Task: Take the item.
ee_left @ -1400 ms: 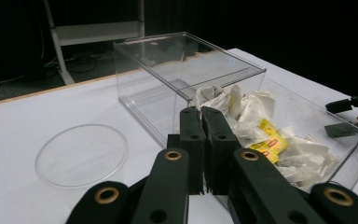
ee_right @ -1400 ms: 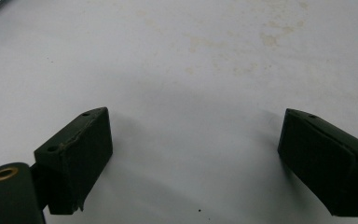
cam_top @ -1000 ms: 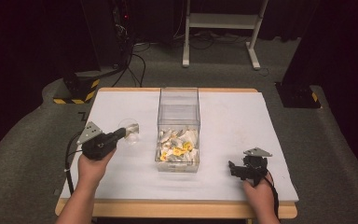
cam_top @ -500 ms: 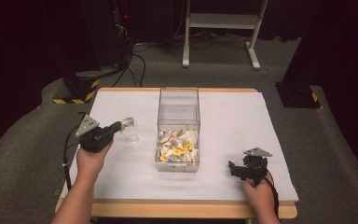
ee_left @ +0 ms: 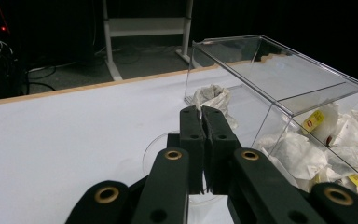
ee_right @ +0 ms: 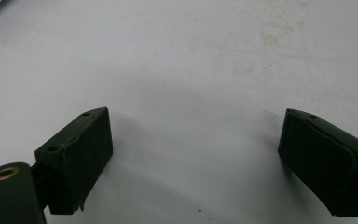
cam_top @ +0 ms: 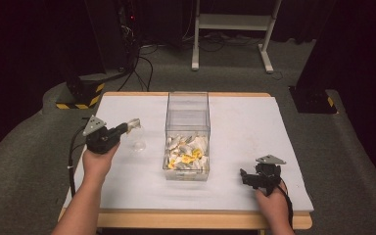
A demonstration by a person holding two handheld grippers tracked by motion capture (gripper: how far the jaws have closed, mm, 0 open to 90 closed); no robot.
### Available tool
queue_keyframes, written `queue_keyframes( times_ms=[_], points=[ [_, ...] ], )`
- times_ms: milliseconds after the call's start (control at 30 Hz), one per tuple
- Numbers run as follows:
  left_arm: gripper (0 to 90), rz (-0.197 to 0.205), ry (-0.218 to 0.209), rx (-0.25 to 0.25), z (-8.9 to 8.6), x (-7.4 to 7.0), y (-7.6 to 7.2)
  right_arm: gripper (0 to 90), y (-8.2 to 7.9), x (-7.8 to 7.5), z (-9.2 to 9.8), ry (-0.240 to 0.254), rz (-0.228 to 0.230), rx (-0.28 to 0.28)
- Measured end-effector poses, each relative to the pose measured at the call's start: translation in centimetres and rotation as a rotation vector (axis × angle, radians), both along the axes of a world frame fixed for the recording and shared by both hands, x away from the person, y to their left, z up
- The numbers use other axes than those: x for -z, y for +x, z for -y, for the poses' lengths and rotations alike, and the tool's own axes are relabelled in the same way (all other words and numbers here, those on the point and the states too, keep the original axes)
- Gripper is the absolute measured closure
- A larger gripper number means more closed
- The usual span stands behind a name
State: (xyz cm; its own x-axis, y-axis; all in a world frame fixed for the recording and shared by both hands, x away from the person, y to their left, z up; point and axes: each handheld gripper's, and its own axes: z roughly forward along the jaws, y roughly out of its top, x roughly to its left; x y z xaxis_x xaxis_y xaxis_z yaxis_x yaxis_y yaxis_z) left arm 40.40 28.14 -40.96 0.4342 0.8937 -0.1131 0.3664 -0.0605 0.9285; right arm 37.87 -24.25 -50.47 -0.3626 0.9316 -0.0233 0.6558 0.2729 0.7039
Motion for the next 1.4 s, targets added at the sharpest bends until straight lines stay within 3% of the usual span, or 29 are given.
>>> queue_keyframes(
  times_ms=[500,733,1067,1167,1267,1400],
  points=[
    [85.1,-0.046,0.021,-0.005,0.2,1.0,0.9,9.7,0.0,0.0,0.0,0.000,0.000,0.000],
    [53.9,-0.055,0.030,-0.003,0.3,1.0,0.7,9.7,0.0,0.0,0.0,0.000,0.000,0.000],
    [19.7,-0.098,0.071,0.009,0.8,1.1,0.4,9.7,0.0,0.0,0.0,-0.001,0.000,0.000],
    [15.7,-0.103,0.083,0.010,0.8,1.1,0.1,9.7,0.0,0.0,0.0,-0.001,0.001,0.000],
    [15.4,-0.096,0.058,0.008,0.5,1.2,-0.2,9.7,0.0,0.0,0.0,0.000,0.000,0.001],
    [15.2,-0.098,0.063,0.010,0.3,1.6,-0.7,9.7,0.0,0.0,0.0,-0.001,0.000,0.000]
  ],
)
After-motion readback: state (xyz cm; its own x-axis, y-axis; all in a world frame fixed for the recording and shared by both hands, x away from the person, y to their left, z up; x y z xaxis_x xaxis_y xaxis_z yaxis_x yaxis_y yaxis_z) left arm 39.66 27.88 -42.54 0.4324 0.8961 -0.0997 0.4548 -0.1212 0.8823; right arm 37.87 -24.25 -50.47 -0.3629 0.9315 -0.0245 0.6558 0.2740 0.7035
